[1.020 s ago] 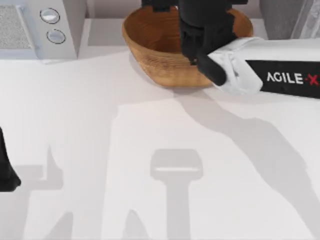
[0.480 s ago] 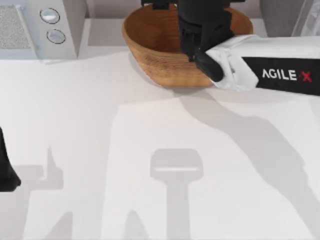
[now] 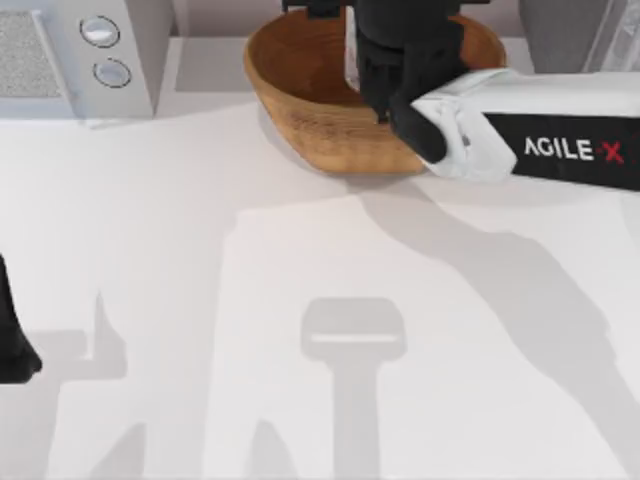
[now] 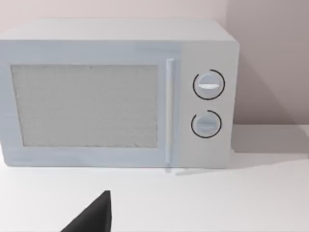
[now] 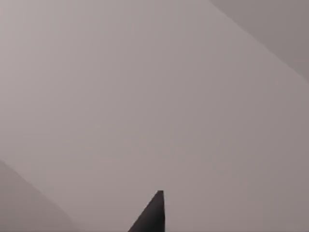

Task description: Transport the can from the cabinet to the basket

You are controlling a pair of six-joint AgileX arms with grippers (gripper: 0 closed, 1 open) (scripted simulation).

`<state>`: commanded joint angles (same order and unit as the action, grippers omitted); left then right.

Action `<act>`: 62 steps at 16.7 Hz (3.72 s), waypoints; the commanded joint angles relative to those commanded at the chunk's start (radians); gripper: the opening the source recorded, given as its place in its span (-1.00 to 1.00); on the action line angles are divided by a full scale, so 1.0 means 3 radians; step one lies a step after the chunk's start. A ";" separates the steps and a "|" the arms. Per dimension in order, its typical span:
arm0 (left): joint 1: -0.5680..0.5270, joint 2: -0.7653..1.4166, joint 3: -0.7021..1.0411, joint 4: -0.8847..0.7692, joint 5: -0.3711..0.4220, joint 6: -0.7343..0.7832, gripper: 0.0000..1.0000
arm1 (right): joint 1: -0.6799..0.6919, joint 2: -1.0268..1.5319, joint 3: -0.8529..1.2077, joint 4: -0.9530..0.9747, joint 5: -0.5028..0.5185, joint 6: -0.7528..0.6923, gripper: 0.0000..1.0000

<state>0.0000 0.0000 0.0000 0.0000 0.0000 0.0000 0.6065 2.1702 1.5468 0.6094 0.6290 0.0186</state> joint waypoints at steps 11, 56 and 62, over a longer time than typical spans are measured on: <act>0.0000 0.0000 0.0000 0.0000 0.0000 0.0000 1.00 | 0.0000 0.0000 0.0000 0.0000 0.0000 0.0000 1.00; 0.0000 0.0000 0.0000 0.0000 0.0000 0.0000 1.00 | -0.1585 -0.6016 -0.4157 -0.1668 -0.1651 -0.0057 1.00; 0.0000 0.0000 0.0000 0.0000 0.0000 0.0000 1.00 | -0.1982 -0.7139 -0.5073 -0.2005 -0.2056 -0.0063 1.00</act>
<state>0.0000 0.0000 0.0000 0.0000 0.0000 0.0000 0.0119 0.0285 0.0250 0.0080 0.0122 -0.0002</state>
